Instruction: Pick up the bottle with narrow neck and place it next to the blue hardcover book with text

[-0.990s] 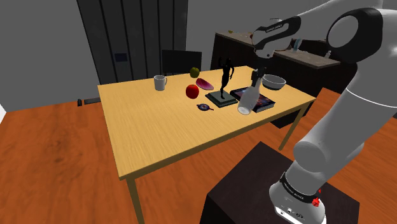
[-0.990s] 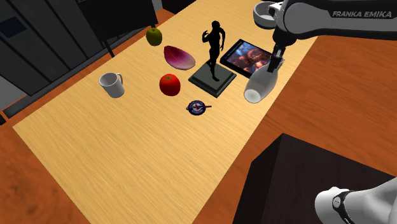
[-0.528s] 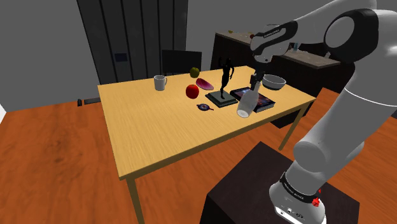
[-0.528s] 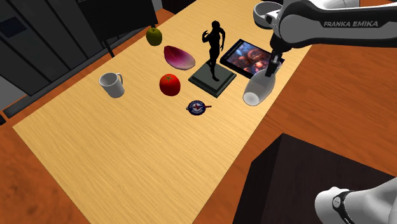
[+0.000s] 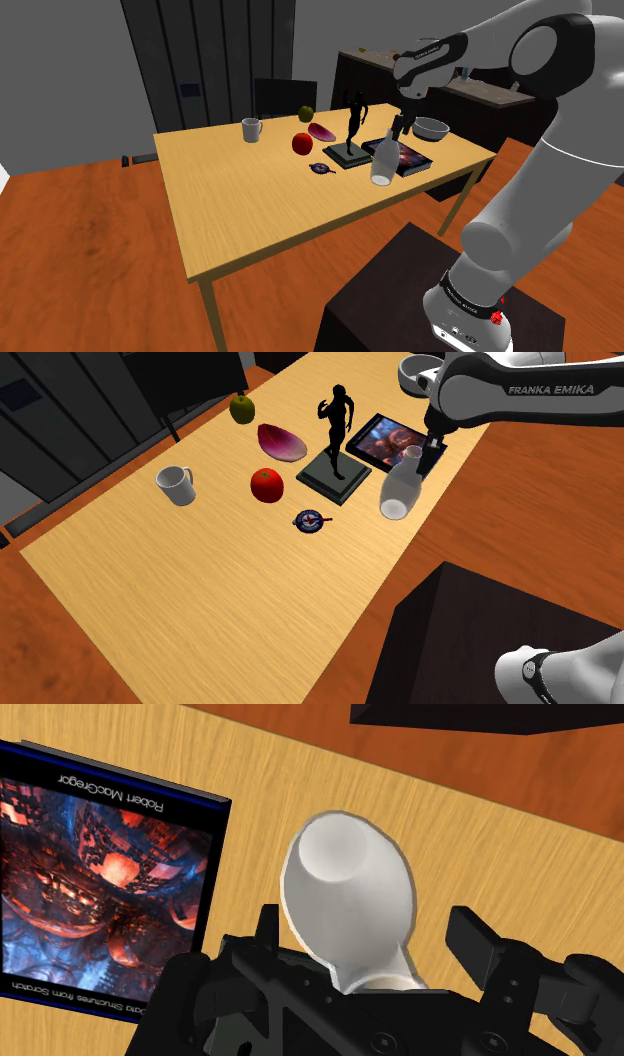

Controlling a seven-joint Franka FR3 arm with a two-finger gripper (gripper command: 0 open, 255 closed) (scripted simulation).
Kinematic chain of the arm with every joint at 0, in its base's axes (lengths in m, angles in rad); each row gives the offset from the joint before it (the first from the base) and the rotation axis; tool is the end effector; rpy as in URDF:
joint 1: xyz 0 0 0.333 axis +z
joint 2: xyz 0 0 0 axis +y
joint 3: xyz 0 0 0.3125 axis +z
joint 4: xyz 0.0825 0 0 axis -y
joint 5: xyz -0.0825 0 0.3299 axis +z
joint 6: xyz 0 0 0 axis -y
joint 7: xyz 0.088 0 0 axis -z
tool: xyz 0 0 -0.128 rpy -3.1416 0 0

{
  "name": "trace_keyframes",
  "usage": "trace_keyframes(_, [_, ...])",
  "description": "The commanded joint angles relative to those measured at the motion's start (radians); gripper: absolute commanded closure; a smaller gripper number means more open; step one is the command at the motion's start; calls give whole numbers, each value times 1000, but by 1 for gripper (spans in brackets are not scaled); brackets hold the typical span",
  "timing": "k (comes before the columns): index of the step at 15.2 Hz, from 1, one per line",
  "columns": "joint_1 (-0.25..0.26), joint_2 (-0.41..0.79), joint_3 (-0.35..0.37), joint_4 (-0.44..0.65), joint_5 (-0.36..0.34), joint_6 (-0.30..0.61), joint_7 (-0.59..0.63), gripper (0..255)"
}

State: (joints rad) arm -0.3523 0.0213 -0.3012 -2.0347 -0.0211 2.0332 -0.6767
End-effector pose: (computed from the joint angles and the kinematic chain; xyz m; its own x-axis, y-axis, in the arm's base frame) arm 0.3999 -0.3074 0.4333 0.9989 0.0327 -0.0328 0.0329 -0.9994 0.0057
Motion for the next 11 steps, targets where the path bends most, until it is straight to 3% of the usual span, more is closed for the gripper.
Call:
trace_keyframes(1, [0, 0, 0, 0, 0, 0, 0, 0])
trace_keyframes(6, [3, -30, 3, 95, -8, -124, 6, 0])
trace_keyframes(11, [3, -30, 3, 95, -8, -124, 6, 0])
